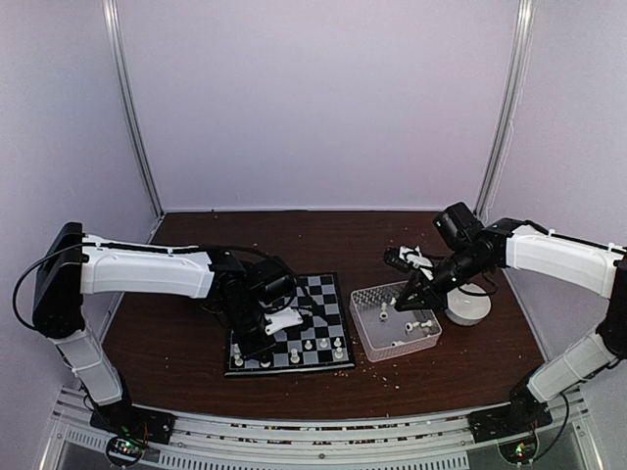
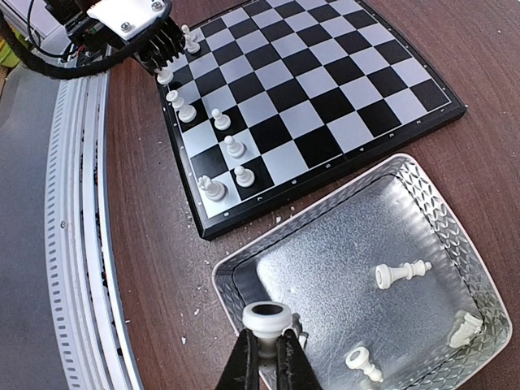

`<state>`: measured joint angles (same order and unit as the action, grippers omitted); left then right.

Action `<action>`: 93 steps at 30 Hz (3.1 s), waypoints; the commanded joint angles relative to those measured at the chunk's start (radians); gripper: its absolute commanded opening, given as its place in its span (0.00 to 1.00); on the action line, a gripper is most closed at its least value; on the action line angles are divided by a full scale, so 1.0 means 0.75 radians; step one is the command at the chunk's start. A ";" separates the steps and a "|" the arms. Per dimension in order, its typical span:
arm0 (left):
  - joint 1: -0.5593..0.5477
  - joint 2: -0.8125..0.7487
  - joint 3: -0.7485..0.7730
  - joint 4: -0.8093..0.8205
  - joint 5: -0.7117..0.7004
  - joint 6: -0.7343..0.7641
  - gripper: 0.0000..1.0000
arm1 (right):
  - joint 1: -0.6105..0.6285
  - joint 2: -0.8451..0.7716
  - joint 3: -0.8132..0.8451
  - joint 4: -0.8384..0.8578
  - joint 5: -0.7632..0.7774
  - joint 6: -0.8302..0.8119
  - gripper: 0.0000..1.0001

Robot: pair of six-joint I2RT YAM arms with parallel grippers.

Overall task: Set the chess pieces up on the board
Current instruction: Place the chess piece on the chessboard, then pick up the chess piece from the storage box.

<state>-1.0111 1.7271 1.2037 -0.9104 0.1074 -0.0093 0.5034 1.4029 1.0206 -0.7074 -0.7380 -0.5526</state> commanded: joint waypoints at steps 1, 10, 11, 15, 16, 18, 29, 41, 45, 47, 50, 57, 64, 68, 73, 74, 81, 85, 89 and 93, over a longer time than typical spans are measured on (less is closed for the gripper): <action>-0.004 0.026 -0.030 0.098 -0.010 0.002 0.02 | -0.006 0.007 0.006 -0.016 0.008 -0.011 0.01; -0.002 0.044 -0.049 0.146 -0.069 0.002 0.01 | -0.006 0.001 0.005 -0.021 0.013 -0.005 0.01; -0.002 0.046 -0.050 0.146 -0.078 0.001 0.01 | -0.006 0.000 0.003 -0.022 0.014 -0.004 0.01; 0.000 0.045 -0.059 0.152 -0.102 -0.008 0.01 | -0.006 0.001 0.005 -0.024 0.013 -0.004 0.02; 0.000 0.045 -0.062 0.154 -0.099 -0.008 0.01 | -0.006 0.001 0.006 -0.024 0.011 -0.003 0.02; 0.000 0.045 -0.066 0.153 -0.095 -0.008 0.01 | -0.006 0.003 0.007 -0.025 0.010 -0.004 0.02; 0.000 0.026 -0.088 0.136 -0.079 -0.011 0.01 | -0.006 0.004 0.005 -0.028 0.005 -0.006 0.02; 0.010 0.006 -0.103 0.111 -0.094 -0.008 0.00 | -0.006 0.006 0.003 -0.029 0.002 -0.007 0.02; 0.013 -0.001 -0.118 0.107 -0.084 -0.010 0.00 | -0.006 0.009 0.004 -0.030 0.000 -0.006 0.02; 0.013 -0.012 -0.131 0.105 -0.088 -0.014 0.00 | -0.006 0.011 0.005 -0.032 0.002 -0.007 0.02; 0.013 -0.029 -0.145 0.106 -0.091 -0.019 0.00 | -0.006 0.013 0.005 -0.030 0.001 -0.006 0.02; 0.013 -0.019 -0.132 0.111 -0.096 -0.016 0.04 | -0.006 0.022 0.015 -0.034 -0.005 -0.006 0.03; 0.013 -0.049 -0.098 0.123 -0.082 -0.026 0.29 | -0.006 0.014 0.018 -0.040 -0.002 -0.007 0.03; 0.013 -0.170 -0.040 0.077 -0.043 -0.033 0.37 | -0.003 -0.008 0.038 -0.067 -0.016 -0.014 0.03; 0.013 -0.359 0.131 0.052 -0.108 0.003 0.40 | 0.031 -0.059 0.121 -0.181 -0.092 -0.058 0.03; 0.013 -0.398 0.138 0.118 -0.096 0.029 0.41 | 0.042 -0.065 0.145 -0.210 -0.115 -0.064 0.03; 0.002 -0.560 -0.115 1.001 0.290 0.336 0.42 | 0.205 -0.006 0.339 -0.425 -0.270 -0.106 0.03; -0.056 -0.445 -0.071 1.134 0.416 0.566 0.42 | 0.273 0.043 0.446 -0.514 -0.389 -0.099 0.03; -0.171 -0.370 -0.049 1.164 0.333 0.807 0.43 | 0.302 0.094 0.511 -0.578 -0.444 -0.115 0.04; -0.214 -0.334 -0.053 1.214 0.291 0.873 0.43 | 0.321 0.122 0.515 -0.591 -0.456 -0.124 0.04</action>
<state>-1.1477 1.4750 1.1500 -0.1299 0.3305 0.5068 0.7296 1.4727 1.3888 -1.0908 -1.0306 -0.6285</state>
